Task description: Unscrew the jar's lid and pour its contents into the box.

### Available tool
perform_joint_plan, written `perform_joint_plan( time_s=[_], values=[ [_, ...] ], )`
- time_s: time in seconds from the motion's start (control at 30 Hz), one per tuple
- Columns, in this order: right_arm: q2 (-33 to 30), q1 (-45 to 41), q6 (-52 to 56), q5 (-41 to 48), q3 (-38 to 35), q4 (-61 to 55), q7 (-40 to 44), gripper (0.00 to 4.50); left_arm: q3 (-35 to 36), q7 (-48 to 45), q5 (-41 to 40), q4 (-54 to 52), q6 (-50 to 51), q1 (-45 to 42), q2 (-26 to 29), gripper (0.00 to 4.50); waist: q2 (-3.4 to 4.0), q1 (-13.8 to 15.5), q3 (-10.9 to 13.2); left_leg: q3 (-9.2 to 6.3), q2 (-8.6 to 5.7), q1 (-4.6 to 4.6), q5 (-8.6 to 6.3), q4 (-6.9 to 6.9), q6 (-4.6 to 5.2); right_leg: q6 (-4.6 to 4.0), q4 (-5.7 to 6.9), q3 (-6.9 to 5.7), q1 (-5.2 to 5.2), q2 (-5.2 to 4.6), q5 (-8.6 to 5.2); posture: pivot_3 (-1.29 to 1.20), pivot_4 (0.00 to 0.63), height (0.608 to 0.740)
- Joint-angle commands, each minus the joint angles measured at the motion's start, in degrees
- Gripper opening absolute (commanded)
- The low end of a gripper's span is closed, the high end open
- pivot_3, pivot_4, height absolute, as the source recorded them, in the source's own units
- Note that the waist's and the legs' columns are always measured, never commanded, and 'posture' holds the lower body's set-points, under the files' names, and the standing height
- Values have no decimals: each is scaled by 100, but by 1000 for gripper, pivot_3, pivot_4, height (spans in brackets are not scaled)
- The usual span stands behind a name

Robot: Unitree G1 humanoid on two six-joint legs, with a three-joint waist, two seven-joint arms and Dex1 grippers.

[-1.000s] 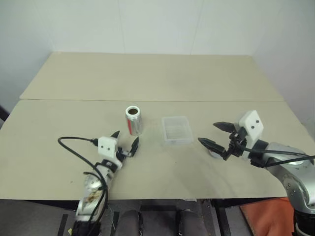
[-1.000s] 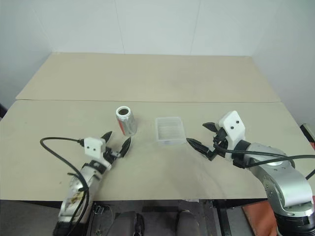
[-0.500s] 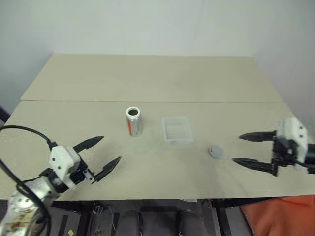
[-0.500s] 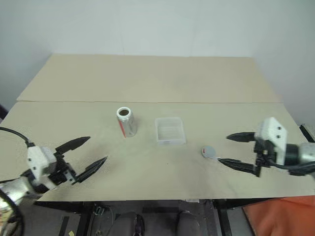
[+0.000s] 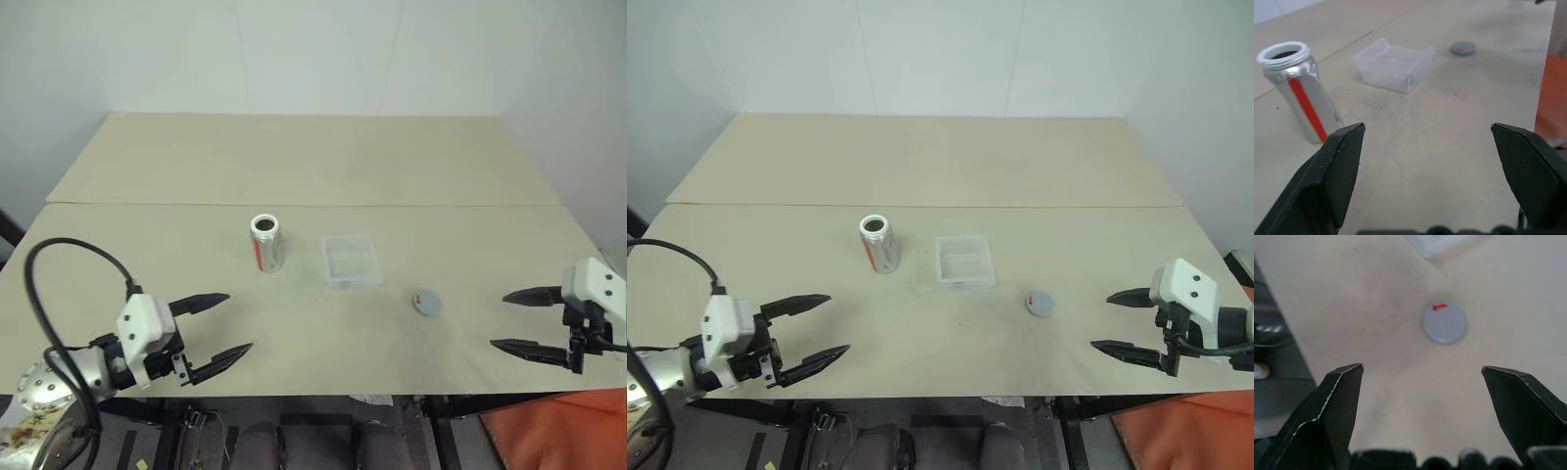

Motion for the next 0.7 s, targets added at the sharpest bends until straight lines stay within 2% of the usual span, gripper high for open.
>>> perform_joint_plan(
  time_s=[0.03,0.23,0.4,0.53,0.7],
  values=[
    [75,-75,199,80,-107,-289,-239,4500,-27,-69,153,137,-148,-207,-15,4490,0,0,0,0,0,-2,0,-3,-1,0,0,0,-2,0,-1,0,150,740],
    [114,-704,872,900,-397,-591,-368,4500,-74,-6,650,499,-413,-334,-86,4490,0,-11,0,0,1,-7,-1,2,1,1,-2,2,-4,1,-1,0,150,740],
    [183,-365,1048,1025,-618,-1400,-477,4500,33,-582,676,869,-542,-270,230,4490,0,27,1,-5,3,-14,-1,-1,2,1,-3,-7,-9,0,-3,0,150,740],
    [390,-7,1076,1112,-740,-1842,-563,4500,-154,-557,1180,1379,-710,-471,371,4490,-1,48,1,-4,2,-17,-4,3,7,0,-4,-6,-8,0,-1,0,150,740],
    [445,-475,1108,1192,-406,-1749,-902,4500,157,-964,547,1306,-238,-559,518,4490,-1,-2,1,-5,5,-14,-5,2,8,-1,-2,-2,-10,0,0,0,150,740]
  ],
)
